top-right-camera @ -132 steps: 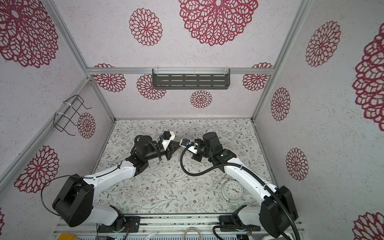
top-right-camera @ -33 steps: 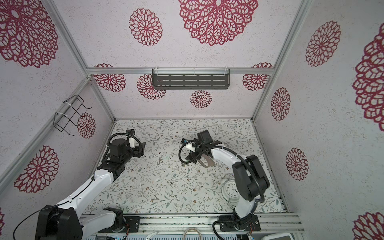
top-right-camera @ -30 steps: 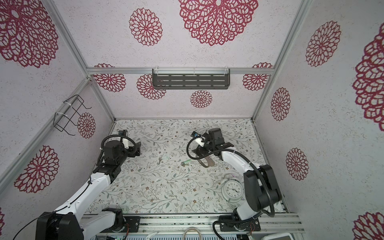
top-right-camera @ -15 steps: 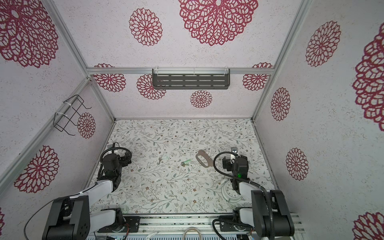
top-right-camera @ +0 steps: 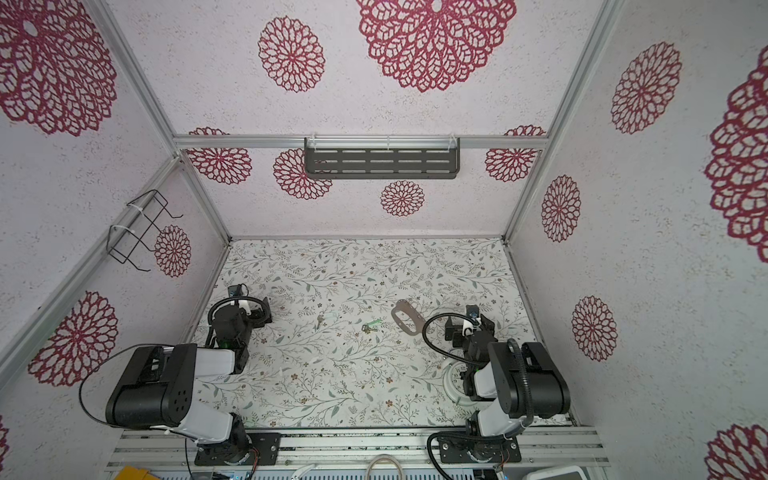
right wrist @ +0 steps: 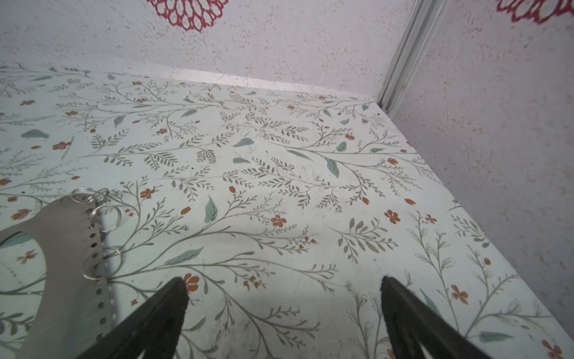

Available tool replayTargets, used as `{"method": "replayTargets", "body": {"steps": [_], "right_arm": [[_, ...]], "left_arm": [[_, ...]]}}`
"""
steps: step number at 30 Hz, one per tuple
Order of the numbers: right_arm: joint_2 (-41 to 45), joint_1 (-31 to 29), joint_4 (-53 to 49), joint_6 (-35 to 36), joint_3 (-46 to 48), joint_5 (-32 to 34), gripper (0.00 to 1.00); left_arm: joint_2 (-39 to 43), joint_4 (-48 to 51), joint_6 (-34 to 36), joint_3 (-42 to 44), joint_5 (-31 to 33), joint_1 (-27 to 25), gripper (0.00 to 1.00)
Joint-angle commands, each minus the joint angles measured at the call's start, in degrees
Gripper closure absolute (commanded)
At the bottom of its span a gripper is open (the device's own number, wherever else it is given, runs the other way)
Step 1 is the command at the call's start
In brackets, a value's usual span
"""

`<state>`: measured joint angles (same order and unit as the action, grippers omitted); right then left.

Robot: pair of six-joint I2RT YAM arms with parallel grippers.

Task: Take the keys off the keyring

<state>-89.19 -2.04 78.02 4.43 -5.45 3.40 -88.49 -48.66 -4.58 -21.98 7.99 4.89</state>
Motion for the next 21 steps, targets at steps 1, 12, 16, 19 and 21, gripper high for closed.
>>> {"method": "replayTargets", "body": {"steps": [1,12,16,19,21], "right_arm": [[1.4,-0.2,4.8,-0.5,-1.2,-1.4,0.01],[1.2,-0.3,-4.7,-2.4,-6.8,2.9,0.01],[1.0,-0.2,-6.5,-2.0,-7.8,1.3,0.01],[0.9,0.0,-6.5,-2.1,-7.8,1.0,0.01],[1.3,0.1,-6.1,-2.2,-7.4,1.4,0.01]], "left_arm": [[0.7,2.3,-2.1,-3.0,1.1,1.3,0.03],[0.5,1.6,-2.0,-2.8,1.4,1.5,0.03],[0.5,1.6,-2.0,-2.9,1.5,1.5,0.03],[0.5,1.6,-2.0,-2.9,1.4,1.5,0.03],[0.5,1.6,-2.0,-2.9,1.3,1.5,0.03]]}}
